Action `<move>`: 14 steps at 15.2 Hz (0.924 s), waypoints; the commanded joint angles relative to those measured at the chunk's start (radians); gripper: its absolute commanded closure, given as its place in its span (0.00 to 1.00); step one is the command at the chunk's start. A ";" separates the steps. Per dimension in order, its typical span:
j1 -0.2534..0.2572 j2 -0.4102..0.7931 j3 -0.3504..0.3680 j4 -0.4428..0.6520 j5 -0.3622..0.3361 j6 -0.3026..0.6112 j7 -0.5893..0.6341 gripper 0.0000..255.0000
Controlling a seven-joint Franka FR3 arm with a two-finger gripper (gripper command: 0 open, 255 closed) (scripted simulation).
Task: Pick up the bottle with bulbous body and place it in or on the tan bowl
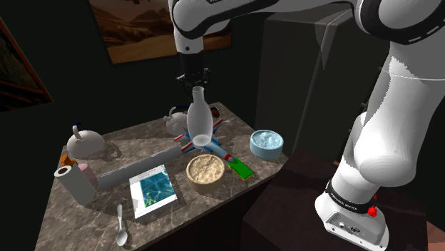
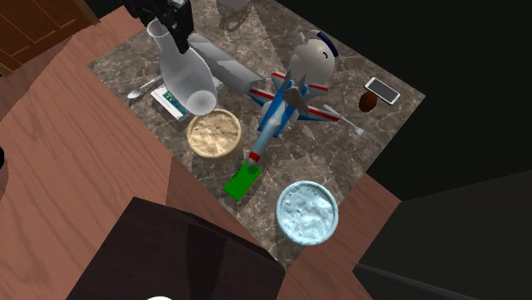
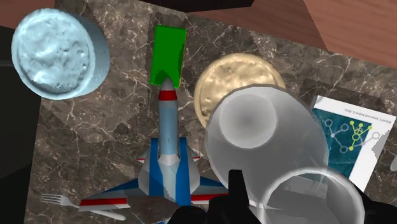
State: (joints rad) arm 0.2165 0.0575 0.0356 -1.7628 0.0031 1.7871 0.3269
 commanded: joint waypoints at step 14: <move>0.002 0.034 0.001 -0.155 -0.001 0.189 0.004 1.00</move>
State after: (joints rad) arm 0.2190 0.0897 0.0376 -1.9062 0.0021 1.9619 0.3327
